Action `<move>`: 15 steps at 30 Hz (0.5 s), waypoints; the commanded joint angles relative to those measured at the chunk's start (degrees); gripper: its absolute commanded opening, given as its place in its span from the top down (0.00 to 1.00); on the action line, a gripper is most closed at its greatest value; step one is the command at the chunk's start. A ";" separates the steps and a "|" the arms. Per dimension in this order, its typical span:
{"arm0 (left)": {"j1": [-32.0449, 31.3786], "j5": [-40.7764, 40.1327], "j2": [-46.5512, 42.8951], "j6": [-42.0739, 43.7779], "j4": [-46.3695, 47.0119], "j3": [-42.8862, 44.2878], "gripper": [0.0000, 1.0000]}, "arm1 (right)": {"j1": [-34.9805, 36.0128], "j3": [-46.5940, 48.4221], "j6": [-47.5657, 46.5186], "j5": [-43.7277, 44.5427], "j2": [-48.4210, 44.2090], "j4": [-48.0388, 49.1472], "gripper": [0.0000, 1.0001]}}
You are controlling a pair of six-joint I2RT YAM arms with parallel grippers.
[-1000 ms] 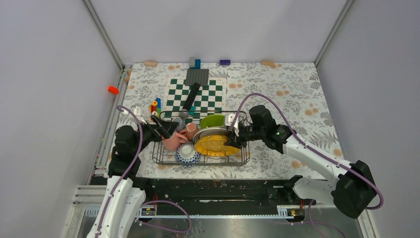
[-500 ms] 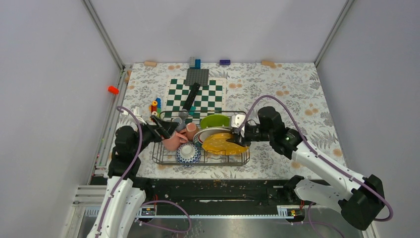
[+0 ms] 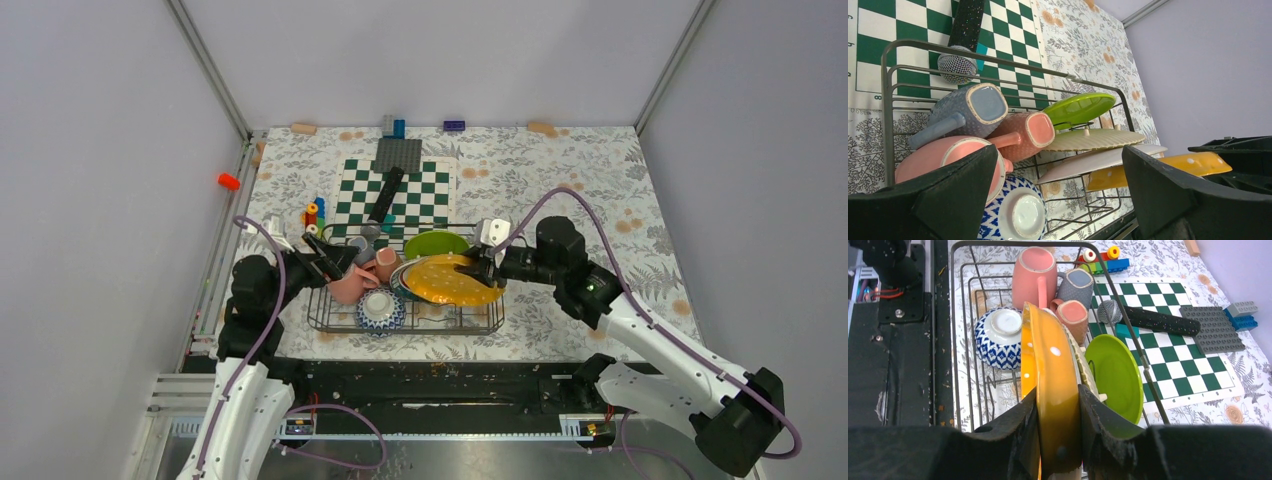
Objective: Unload the mixed dishes from the dish rack
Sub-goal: Pick up the plate from the dish rack.
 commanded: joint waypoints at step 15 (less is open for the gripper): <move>0.16 -2.76 -1.54 -1.46 -1.90 3.53 0.01 | 0.41 2.34 24.90 5.22 -10.62 16.68 1.00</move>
